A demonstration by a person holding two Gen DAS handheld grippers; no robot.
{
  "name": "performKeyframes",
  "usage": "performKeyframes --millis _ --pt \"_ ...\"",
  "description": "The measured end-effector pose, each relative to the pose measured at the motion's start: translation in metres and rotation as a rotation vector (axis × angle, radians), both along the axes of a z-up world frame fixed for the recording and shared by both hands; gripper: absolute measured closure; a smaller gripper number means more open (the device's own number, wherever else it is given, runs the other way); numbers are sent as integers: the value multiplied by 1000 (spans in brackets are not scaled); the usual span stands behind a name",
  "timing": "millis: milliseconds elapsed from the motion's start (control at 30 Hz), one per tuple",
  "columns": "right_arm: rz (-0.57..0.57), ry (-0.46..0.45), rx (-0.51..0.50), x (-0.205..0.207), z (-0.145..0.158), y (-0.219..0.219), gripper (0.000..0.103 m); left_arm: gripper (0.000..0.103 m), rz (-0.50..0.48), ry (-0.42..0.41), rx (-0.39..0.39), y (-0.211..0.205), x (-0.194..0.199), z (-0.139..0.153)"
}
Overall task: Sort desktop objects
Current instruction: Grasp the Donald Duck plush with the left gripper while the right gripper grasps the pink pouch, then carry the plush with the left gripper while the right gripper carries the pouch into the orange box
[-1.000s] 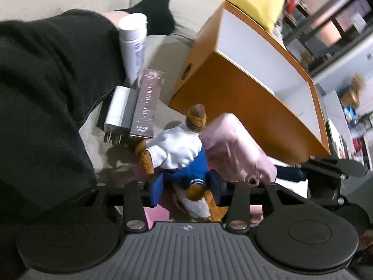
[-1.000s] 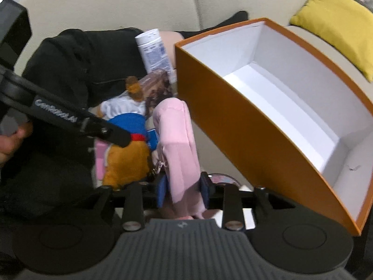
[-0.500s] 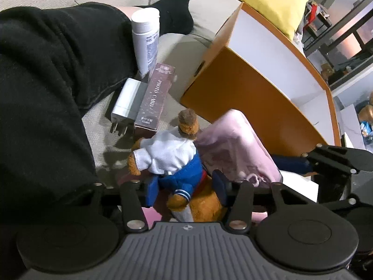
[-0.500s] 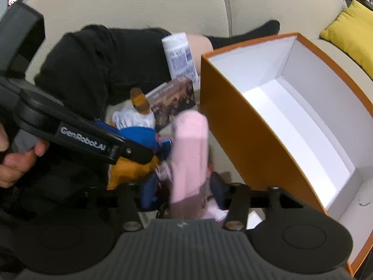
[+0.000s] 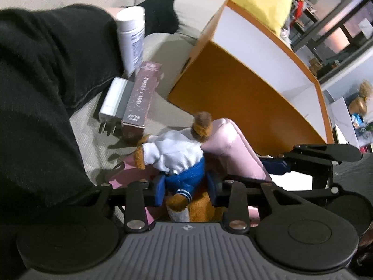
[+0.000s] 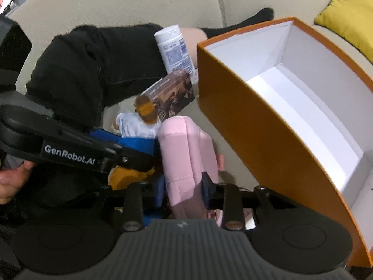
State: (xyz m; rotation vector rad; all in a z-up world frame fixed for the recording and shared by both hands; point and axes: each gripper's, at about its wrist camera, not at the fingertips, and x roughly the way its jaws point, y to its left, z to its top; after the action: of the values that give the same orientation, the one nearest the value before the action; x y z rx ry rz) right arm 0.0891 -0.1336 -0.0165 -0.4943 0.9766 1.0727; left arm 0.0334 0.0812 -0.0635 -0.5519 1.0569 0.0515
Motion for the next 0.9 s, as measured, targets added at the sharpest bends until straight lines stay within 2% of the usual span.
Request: performKeyframes --millis 167,467,733,900 --pt "-38 -43 80 -5 26 -13 70 66 -52 -66 32 -4 -5 23" --pt "-110 -156 240 -14 85 -42 70 66 -155 -249 110 -23 -4 92" --pt "-270 -297 307 1 123 -68 70 67 -281 -383 183 -56 41 137" --pt "-403 -284 295 34 117 -83 71 67 -376 -386 169 -77 91 142"
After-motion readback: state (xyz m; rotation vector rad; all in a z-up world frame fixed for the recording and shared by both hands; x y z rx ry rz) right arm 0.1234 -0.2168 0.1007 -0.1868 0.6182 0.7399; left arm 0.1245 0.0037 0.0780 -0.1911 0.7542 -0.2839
